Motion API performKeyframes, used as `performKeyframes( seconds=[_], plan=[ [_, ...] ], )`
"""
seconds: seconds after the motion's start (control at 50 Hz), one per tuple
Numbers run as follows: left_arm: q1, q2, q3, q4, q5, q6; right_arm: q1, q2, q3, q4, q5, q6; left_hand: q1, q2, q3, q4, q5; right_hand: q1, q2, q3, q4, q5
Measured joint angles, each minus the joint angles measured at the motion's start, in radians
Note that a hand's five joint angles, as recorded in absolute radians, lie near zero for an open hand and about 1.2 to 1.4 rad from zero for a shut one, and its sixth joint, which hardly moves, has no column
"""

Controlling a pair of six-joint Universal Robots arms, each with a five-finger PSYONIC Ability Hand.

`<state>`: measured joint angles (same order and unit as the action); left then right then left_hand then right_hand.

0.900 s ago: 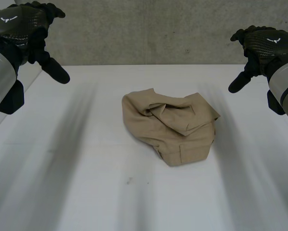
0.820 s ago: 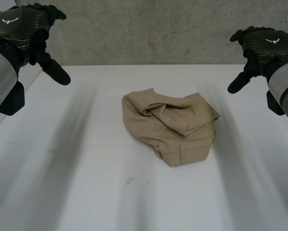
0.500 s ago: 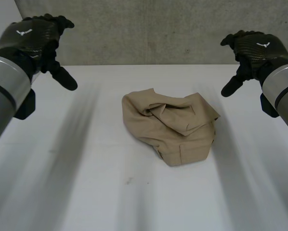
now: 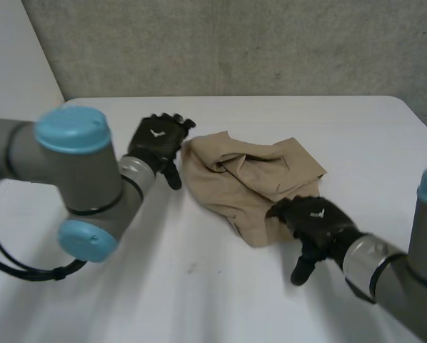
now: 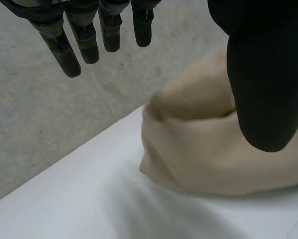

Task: Fold the shorts.

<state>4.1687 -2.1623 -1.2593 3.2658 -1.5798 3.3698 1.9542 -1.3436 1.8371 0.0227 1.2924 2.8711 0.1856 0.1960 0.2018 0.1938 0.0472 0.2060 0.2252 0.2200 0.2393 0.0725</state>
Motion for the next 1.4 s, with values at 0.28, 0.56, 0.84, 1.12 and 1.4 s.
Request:
performKeyframes(
  seconds=[0.28,0.56,0.84,1.12,1.4],
  plan=[
    [-0.062,-0.235,0.15,0.101,-0.021,0.235,0.018,0.087,0.091,-0.362,-0.006,-0.006,0.315,0.29,0.283,0.294,0.266,0.0,-0.002,-0.002,-0.001,0.0],
    [-0.079,-0.242,0.167,0.087,-0.174,0.241,0.047,0.301,-0.112,-0.4,0.128,-0.081,0.92,0.992,0.983,1.004,0.924,0.405,0.603,0.596,0.573,0.543],
    [-0.157,0.112,-0.148,-0.14,-0.349,0.149,0.042,0.184,-0.173,-0.375,0.053,-0.158,0.92,0.998,0.985,1.006,0.924,0.766,0.951,0.922,0.951,0.897],
    [-0.226,0.472,-0.387,-0.399,-0.365,-0.201,0.045,0.03,-0.134,-0.106,-0.276,-0.372,0.138,0.191,0.194,0.207,0.186,0.36,0.479,0.495,0.507,0.473],
    [-0.236,0.496,-0.302,-0.283,-0.356,-0.17,-0.033,-0.1,-0.142,0.059,-0.178,-0.208,0.012,0.012,0.014,0.011,0.0,0.05,0.06,0.047,0.047,0.032]
  ],
)
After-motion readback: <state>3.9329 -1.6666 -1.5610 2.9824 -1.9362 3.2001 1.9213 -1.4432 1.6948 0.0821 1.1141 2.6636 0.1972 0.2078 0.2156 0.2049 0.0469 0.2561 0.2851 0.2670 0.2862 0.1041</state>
